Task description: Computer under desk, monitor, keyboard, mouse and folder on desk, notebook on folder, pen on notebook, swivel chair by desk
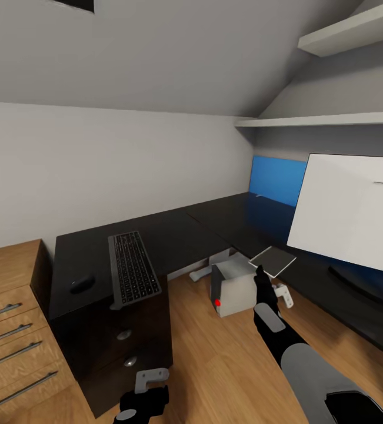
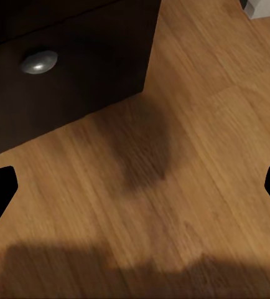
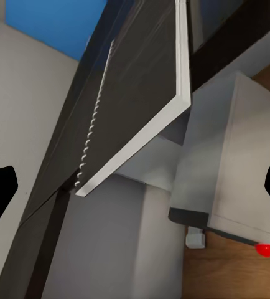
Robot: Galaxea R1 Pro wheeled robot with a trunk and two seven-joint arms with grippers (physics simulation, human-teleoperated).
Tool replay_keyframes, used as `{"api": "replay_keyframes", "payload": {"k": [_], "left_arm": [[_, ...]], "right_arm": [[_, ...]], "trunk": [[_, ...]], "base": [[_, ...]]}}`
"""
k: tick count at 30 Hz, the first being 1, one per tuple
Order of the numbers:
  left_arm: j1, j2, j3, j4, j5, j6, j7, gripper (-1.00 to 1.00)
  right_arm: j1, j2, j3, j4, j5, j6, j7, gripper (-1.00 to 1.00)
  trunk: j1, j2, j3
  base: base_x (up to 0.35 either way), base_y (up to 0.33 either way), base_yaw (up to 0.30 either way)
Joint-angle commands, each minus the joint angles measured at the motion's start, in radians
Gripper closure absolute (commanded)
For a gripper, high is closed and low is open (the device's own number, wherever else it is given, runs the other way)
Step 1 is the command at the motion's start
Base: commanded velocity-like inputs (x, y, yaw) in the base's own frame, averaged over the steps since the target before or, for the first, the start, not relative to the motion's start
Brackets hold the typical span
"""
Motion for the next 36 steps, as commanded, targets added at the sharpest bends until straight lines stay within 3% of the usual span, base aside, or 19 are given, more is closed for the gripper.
{"api": "replay_keyframes", "payload": {"k": [1, 30, 36], "left_arm": [[-0.001, 0.000, -0.002, -0.001, 0.008, 0.002, 0.008, -1.00], [-0.001, -0.001, -0.005, 0.002, 0.010, 0.003, 0.007, -1.00], [-0.001, -0.001, -0.005, 0.002, 0.010, 0.003, 0.007, -1.00]], "right_arm": [[-0.001, -0.001, 0.005, 0.000, -0.010, -0.006, 0.001, -1.00], [-0.001, -0.008, 0.003, 0.002, -0.009, -0.004, -0.001, -1.00], [-0.001, -0.032, 0.001, 0.002, -0.011, -0.002, -0.001, -1.00]], "trunk": [[0.000, 0.000, -0.001], [0.000, 0.000, -0.001], [0.000, 0.000, -0.001]], "base": [[0.047, 0.000, 0.000], [0.058, 0.000, 0.000], [0.002, 0.000, 0.000]]}}
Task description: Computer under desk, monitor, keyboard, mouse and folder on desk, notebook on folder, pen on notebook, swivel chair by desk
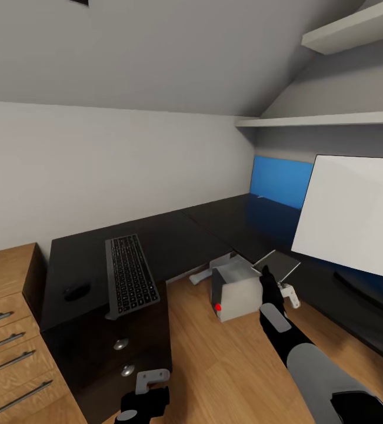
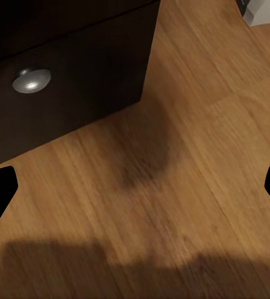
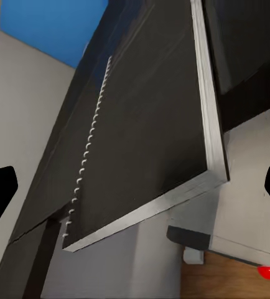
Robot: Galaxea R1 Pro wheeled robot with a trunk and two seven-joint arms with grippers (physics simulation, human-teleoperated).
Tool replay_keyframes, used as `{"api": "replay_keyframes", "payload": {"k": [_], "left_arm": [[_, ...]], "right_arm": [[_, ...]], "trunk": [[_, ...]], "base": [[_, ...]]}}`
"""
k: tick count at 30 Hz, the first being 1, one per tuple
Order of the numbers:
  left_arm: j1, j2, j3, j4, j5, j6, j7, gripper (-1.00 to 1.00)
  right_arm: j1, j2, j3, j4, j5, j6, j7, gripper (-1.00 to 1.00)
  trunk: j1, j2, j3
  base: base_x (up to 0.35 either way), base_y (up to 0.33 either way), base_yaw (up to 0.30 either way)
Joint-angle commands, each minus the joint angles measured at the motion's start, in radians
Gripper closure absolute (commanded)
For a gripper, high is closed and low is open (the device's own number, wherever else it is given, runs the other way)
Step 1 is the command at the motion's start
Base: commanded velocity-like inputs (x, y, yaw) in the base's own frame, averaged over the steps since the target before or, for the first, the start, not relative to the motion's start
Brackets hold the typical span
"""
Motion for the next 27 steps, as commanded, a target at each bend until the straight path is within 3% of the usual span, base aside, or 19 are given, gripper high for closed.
{"api": "replay_keyframes", "payload": {"k": [1, 7, 27], "left_arm": [[-0.001, 0.000, -0.002, -0.001, 0.009, 0.002, 0.009, -1.00], [-0.001, 0.000, -0.008, -0.001, 0.009, 0.002, 0.009, -1.00], [-0.001, 0.000, -0.017, -0.001, 0.008, 0.002, 0.009, -1.00]], "right_arm": [[-0.001, -0.005, 0.005, 0.000, -0.009, -0.005, 0.001, -1.00], [-0.001, -0.037, 0.004, 0.000, -0.010, 0.012, 0.001, -1.00], [-0.001, -0.040, 0.004, 0.000, -0.011, 0.033, 0.000, -1.00]], "trunk": [[0.000, 0.000, -0.001], [0.000, 0.000, -0.001], [0.000, 0.000, -0.001]], "base": [[0.000, 0.000, 0.000], [0.000, 0.000, 0.000], [0.000, 0.000, 0.000]]}}
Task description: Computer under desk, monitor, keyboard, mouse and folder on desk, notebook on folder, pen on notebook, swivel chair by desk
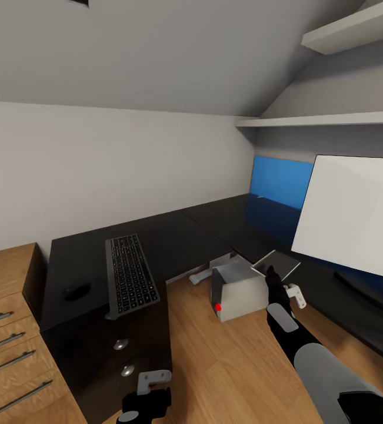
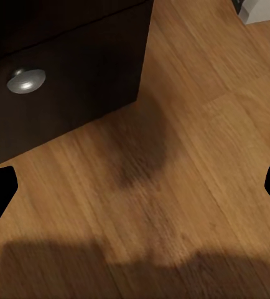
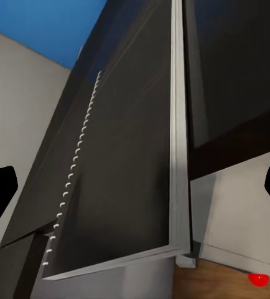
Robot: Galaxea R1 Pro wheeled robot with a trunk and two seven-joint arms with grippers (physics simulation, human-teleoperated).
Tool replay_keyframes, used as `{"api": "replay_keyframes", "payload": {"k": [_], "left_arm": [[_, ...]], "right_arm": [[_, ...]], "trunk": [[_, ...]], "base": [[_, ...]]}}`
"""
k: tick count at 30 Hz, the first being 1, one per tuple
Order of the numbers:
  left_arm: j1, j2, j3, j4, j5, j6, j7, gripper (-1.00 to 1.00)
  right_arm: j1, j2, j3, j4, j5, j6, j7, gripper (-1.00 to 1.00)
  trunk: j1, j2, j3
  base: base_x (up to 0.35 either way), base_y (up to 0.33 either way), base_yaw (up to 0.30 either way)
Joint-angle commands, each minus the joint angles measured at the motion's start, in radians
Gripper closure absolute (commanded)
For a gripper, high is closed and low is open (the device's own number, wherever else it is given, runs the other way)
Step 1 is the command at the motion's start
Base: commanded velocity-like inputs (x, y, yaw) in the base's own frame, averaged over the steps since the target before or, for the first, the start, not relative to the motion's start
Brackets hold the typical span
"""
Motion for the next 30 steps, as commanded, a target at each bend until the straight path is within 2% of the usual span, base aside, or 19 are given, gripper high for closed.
{"api": "replay_keyframes", "payload": {"k": [1, 25, 26, 30], "left_arm": [[-0.001, 0.000, -0.002, -0.001, 0.008, 0.002, 0.009, -1.00], [-0.001, 0.000, -0.002, -0.001, 0.008, 0.002, 0.009, -1.00], [-0.001, 0.000, -0.002, -0.001, 0.008, 0.002, 0.009, -1.00], [-0.001, 0.000, -0.002, -0.001, 0.008, 0.002, 0.009, -1.00]], "right_arm": [[-0.001, -0.001, 0.005, 0.000, -0.009, -0.005, 0.001, -1.00], [-0.001, 0.006, 0.016, 0.000, -0.009, -0.004, 0.000, -1.00], [-0.001, 0.006, 0.016, 0.000, -0.009, -0.004, 0.000, 1.00], [-0.001, 0.006, 0.016, -0.001, -0.009, -0.004, 0.000, 1.00]], "trunk": [[0.000, 0.000, -0.001], [0.000, 0.000, -0.001], [0.000, 0.000, -0.001], [0.000, 0.000, -0.001]], "base": [[0.000, 0.000, 0.000], [0.000, 0.000, 0.000], [0.000, 0.000, 0.000], [0.000, 0.000, 0.000]]}}
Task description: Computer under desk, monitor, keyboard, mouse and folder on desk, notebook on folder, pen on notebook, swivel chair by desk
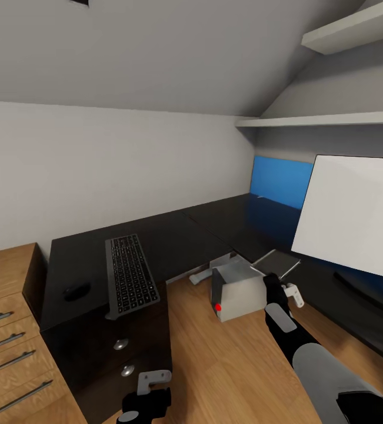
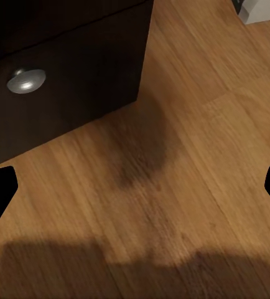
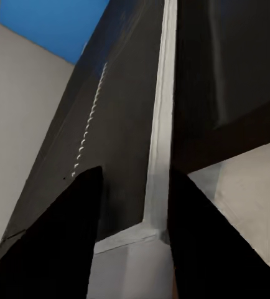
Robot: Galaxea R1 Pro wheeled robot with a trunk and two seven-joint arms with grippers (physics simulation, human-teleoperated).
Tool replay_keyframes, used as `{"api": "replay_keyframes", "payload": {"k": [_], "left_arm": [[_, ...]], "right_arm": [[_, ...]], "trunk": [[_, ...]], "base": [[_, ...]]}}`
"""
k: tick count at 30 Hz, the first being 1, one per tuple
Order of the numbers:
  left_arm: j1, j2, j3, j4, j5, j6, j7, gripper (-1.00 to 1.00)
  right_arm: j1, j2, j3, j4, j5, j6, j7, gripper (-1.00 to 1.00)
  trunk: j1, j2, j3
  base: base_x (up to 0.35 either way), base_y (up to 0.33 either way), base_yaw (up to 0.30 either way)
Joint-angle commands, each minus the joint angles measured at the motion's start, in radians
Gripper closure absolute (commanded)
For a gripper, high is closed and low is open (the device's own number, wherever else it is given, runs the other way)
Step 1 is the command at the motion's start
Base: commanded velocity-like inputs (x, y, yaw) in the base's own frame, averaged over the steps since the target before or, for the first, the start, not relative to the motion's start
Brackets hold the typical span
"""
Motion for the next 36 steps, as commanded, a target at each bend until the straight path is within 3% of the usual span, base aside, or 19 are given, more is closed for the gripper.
{"api": "replay_keyframes", "payload": {"k": [1, 16, 22, 27, 36], "left_arm": [[-0.001, 0.000, -0.002, -0.001, 0.008, 0.002, 0.008, -1.00], [-0.001, -0.001, -0.002, 0.011, 0.010, 0.002, 0.008, -1.00], [-0.001, 0.000, -0.002, 0.035, 0.009, 0.001, 0.011, -1.00], [-0.001, -0.001, -0.002, 0.038, 0.010, 0.002, 0.009, -1.00], [-0.001, -0.001, -0.002, 0.039, 0.010, 0.002, 0.008, -1.00]], "right_arm": [[0.000, -0.001, 0.007, 0.001, -0.022, -0.006, 0.001, 1.00], [0.000, 0.001, 0.005, 0.002, -0.020, -0.007, 0.005, 1.00], [0.000, 0.024, 0.004, 0.001, -0.020, -0.009, 0.005, 1.00], [0.000, 0.045, 0.004, 0.000, -0.019, -0.013, 0.003, 1.00], [0.001, 0.059, 0.006, 0.001, -0.019, -0.010, 0.003, 1.00]], "trunk": [[0.000, 0.000, -0.001], [-0.008, 0.014, 0.005], [-0.031, 0.056, 0.024], [-0.031, 0.056, 0.024], [-0.031, 0.056, 0.024]], "base": [[0.000, 0.000, 0.000], [0.000, 0.000, 0.000], [0.000, 0.000, 0.000], [0.000, 0.000, 0.000], [0.000, 0.000, 0.001]]}}
